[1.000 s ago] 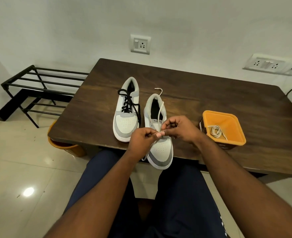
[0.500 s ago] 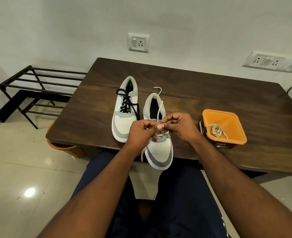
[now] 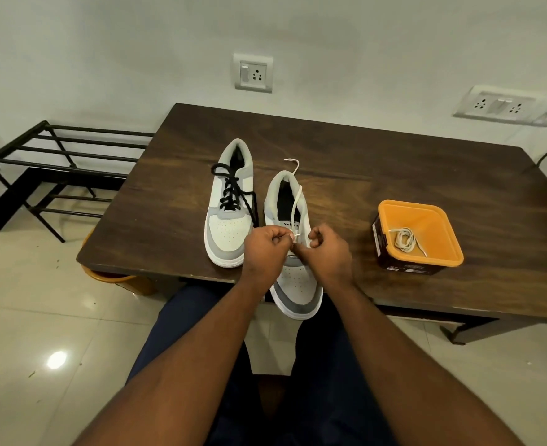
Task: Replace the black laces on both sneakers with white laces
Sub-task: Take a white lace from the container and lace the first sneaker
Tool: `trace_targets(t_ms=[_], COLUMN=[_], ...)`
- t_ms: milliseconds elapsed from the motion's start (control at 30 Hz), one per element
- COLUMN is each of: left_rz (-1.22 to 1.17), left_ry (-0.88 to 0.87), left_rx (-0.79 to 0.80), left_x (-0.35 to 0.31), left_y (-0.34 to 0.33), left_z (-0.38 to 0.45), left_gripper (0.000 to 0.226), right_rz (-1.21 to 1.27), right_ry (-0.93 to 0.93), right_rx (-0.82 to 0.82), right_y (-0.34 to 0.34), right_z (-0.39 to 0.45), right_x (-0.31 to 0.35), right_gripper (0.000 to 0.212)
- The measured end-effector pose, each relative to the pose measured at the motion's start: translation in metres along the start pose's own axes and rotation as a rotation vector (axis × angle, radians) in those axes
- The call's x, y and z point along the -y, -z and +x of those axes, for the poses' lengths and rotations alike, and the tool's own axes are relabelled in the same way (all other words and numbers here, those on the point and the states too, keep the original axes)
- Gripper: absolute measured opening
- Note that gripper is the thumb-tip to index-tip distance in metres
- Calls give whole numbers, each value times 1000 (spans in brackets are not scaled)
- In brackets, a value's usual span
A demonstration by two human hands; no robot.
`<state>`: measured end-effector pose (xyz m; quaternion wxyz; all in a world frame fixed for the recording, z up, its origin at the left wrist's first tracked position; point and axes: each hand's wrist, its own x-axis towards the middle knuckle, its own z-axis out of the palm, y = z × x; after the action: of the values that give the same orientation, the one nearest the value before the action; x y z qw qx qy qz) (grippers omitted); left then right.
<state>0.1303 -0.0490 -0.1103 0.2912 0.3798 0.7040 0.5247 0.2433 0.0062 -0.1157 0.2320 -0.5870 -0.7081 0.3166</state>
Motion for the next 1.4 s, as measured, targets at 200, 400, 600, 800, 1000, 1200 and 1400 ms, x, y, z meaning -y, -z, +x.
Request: trace_targets(t_ms=[200, 400, 600, 800, 1000, 1200, 1400], left_rz=[220, 413, 381, 439, 621, 620, 548], left_ry=[-95, -83, -71, -139, -180, -233, -231], left_rx=[106, 174, 197, 211, 210, 207, 172], left_x=[2, 2, 2, 3, 2, 6, 9], left_y=[1, -6, -10, -10, -13, -13, -15], left_z=[6, 6, 2, 2, -1, -2, -3], left_gripper=[16, 13, 13, 13, 18, 18, 18], right_rz=[140, 462, 645, 686, 731, 757, 790], right_ry=[-86, -171, -244, -300, -318, -354, -348], right_rx=[-157, -147, -124, -135, -139, -97, -86], right_y=[-7, -11, -11, -15, -13, -13, -14], right_z=[-15, -16, -14, -14, -15, -16, -17], right_x=[4, -5, -8, -9, -8, -10, -12], right_gripper=[17, 6, 7, 7, 8, 14, 11])
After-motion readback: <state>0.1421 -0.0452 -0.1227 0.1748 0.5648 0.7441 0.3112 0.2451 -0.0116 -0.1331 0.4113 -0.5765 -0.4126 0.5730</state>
